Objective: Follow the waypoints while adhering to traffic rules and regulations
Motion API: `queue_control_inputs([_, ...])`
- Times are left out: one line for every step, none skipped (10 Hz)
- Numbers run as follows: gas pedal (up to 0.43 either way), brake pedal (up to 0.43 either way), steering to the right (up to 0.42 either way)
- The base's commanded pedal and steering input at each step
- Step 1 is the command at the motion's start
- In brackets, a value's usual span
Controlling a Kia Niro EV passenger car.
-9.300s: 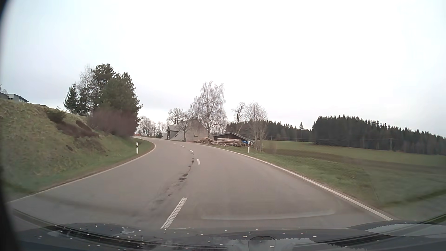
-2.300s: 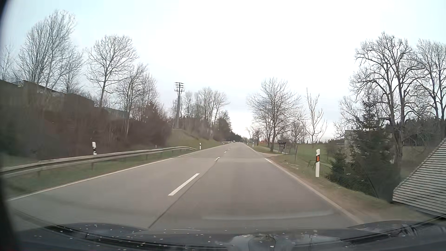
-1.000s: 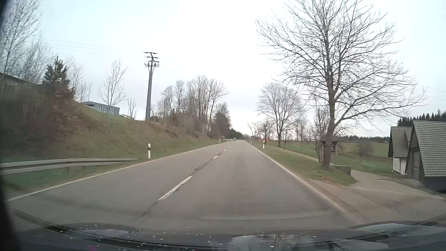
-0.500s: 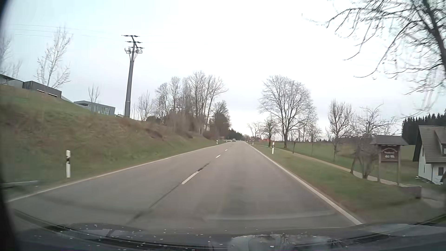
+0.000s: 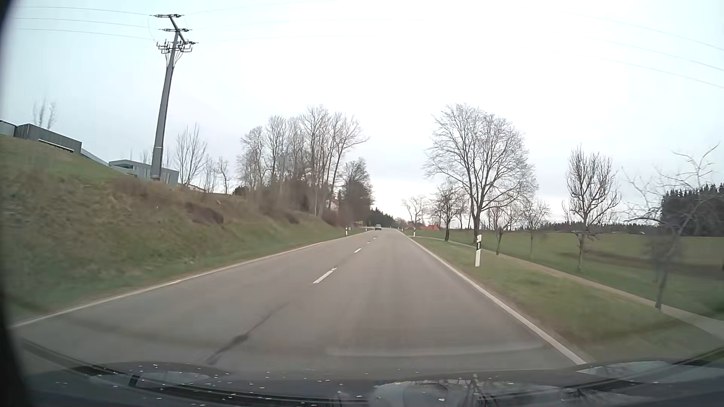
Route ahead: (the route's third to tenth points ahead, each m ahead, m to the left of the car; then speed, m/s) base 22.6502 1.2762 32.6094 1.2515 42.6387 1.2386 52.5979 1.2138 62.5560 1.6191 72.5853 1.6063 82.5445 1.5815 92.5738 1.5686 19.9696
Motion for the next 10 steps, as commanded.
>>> queue_control_inputs([0.248, 0.0, 0.002])
queue_control_inputs([0.248, 0.0, 0.002])
queue_control_inputs([0.248, 0.0, 0.002])
queue_control_inputs([0.248, 0.0, 0.002])
queue_control_inputs([0.248, 0.0, 0.002])
queue_control_inputs([0.248, 0.0, 0.002])
queue_control_inputs([0.248, 0.0, 0.002])
queue_control_inputs([0.248, 0.0, 0.001])
queue_control_inputs([0.248, 0.0, 0.001])
queue_control_inputs([0.248, 0.0, 0.001])
